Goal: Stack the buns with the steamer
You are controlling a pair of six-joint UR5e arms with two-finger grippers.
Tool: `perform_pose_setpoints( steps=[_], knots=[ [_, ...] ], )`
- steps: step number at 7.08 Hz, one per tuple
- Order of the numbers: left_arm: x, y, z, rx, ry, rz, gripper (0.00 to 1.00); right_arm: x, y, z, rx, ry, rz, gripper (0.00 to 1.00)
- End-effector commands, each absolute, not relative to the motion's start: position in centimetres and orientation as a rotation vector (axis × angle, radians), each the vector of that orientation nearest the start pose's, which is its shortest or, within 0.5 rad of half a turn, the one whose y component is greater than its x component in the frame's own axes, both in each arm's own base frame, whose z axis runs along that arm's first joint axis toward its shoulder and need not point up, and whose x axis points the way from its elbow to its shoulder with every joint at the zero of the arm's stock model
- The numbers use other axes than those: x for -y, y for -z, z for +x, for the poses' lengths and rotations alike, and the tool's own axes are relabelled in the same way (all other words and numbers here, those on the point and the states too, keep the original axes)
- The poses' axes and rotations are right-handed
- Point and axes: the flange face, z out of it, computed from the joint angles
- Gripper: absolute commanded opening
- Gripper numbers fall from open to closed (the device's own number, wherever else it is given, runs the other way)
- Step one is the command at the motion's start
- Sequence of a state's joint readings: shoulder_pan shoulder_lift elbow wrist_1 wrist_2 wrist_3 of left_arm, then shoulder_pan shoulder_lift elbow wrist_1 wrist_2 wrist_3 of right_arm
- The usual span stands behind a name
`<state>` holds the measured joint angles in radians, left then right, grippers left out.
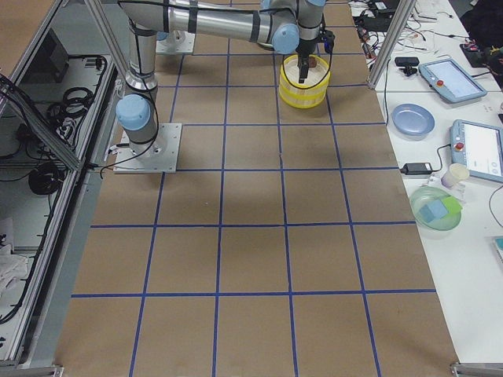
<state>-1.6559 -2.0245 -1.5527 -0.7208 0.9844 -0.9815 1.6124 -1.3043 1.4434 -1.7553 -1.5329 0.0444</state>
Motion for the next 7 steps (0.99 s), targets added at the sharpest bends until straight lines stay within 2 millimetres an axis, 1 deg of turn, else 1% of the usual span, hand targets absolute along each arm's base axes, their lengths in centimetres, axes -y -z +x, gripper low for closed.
perform_pose_setpoints(
  steps=[1, 2, 3, 4, 5, 6, 7],
  knots=[
    [65.1, -37.3, -18.7, 2.500, -0.212, 0.745, 1.00, 57.4, -46.3, 14.8, -3.111, 0.110, -0.315, 1.00],
    [64.3, -38.9, -15.1, 2.652, -0.233, 0.614, 1.00, 57.4, -46.2, 14.7, -3.134, 0.110, -0.323, 1.00],
    [63.2, -40.0, -12.4, 2.841, -0.272, 0.507, 1.00, 57.0, -46.8, 15.1, -3.143, 0.124, -0.333, 1.00],
    [62.2, -40.5, -10.6, 2.996, -0.256, 0.403, 1.00, 56.0, -47.8, 15.1, -3.144, 0.141, -0.314, 1.00],
    [61.0, -40.9, -9.6, 3.075, -0.214, 0.338, 1.00, 55.8, -48.0, 15.1, -3.148, 0.139, -0.258, 1.00],
    [59.9, -41.9, -9.2, 3.085, -0.180, 0.342, 1.00, 55.6, -48.7, 15.0, -3.141, 0.175, -0.255, 1.00],
    [58.5, -43.5, -9.6, 3.085, -0.177, 0.335, 1.00, 55.5, -48.8, 15.1, -3.144, 0.176, -0.257, 1.00]
  ],
)
